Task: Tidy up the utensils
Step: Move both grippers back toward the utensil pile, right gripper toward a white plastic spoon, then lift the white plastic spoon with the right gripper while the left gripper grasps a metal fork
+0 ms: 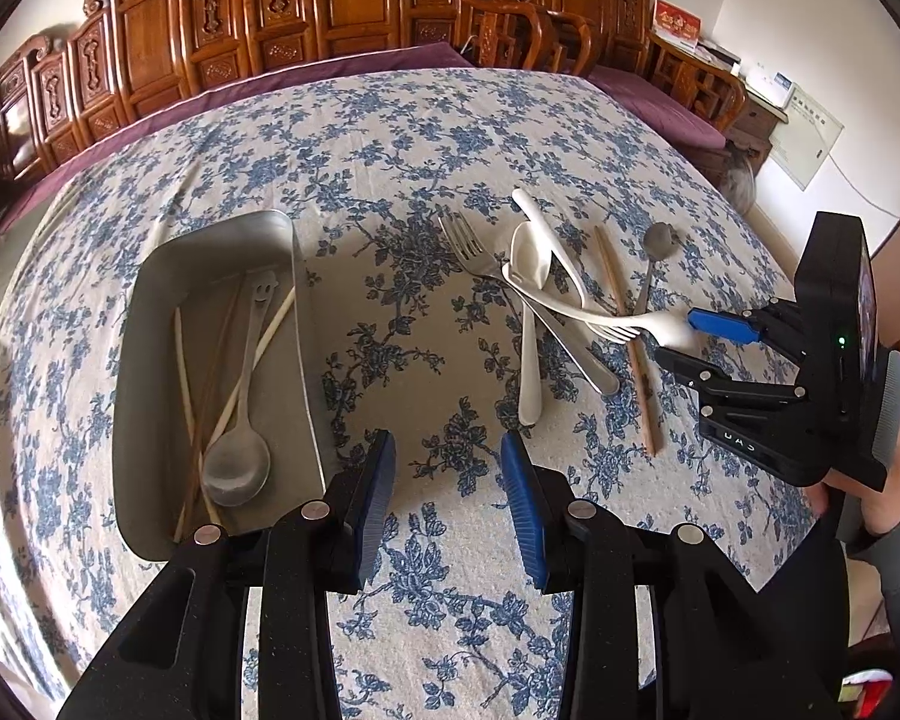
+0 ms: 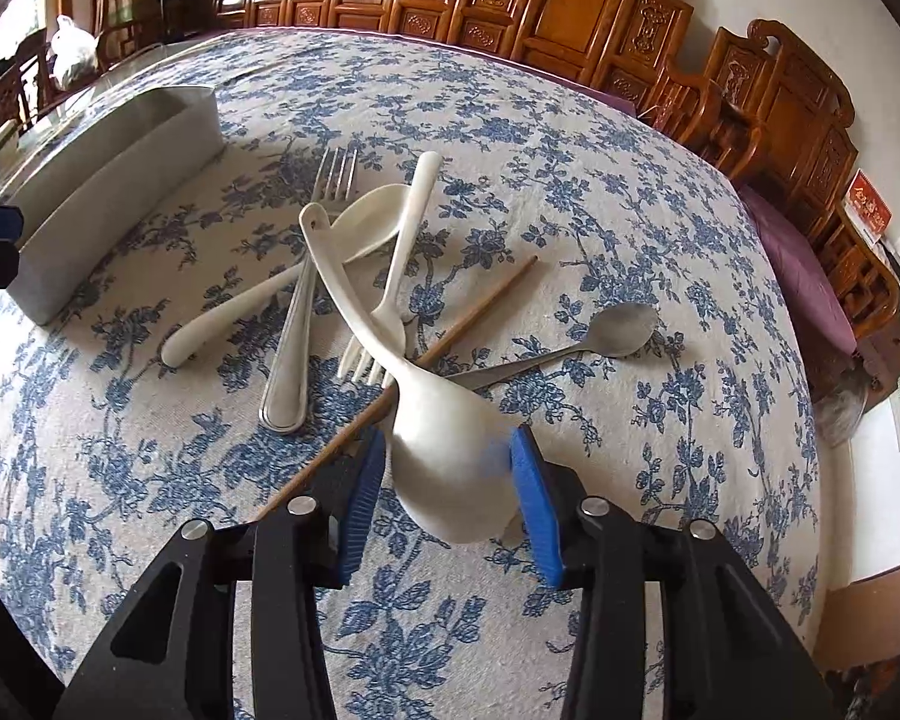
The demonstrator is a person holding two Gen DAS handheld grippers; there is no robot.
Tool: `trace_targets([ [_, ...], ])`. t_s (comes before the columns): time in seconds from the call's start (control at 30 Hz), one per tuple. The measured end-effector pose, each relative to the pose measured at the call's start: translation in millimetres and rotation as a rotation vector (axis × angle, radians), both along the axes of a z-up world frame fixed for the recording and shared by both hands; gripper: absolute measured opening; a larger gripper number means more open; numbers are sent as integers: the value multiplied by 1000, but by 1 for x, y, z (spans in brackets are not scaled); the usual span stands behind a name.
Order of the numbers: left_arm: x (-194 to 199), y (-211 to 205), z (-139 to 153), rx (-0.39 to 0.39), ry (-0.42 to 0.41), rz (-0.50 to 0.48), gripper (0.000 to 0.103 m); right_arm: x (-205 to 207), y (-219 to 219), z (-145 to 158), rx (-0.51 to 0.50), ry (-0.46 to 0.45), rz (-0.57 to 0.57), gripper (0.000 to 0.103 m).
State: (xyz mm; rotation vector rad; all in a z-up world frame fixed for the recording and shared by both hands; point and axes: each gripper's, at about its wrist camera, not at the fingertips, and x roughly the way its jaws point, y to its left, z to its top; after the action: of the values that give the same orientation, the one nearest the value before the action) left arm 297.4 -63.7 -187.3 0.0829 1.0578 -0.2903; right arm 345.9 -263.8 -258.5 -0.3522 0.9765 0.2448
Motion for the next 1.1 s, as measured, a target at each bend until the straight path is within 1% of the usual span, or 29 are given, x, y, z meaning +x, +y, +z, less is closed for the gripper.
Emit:
trace_targets([
  [0.1, 3, -5, -1, -1, 3, -6, 34, 2, -4, 1, 11, 5, -4, 43],
  [0.3, 10, -19, -4, -5, 5, -26, 34, 9, -18, 10, 33, -17, -34, 36],
  [0.57, 27, -46, -19, -3, 24, -41, 34, 22, -38, 19, 77, -30, -55, 32],
  [0.7, 36, -61, -27, -13, 32, -40, 34, 25, -47, 25, 97, -37, -52, 21],
  [0.8, 43, -71, -34, -27, 43, -31, 34, 25, -53, 30, 92, -51, -41, 14],
  [0.83, 45, -73, -37, -32, 50, -26, 34, 25, -55, 31, 97, -50, -35, 10],
  [0.9, 50, -78, -41, -40, 61, -17, 34, 26, -60, 31, 105, -41, -30, 4],
  [1.1, 62, -89, -55, -56, 90, 14, 34, 22, -72, 31, 140, -33, -19, 4],
])
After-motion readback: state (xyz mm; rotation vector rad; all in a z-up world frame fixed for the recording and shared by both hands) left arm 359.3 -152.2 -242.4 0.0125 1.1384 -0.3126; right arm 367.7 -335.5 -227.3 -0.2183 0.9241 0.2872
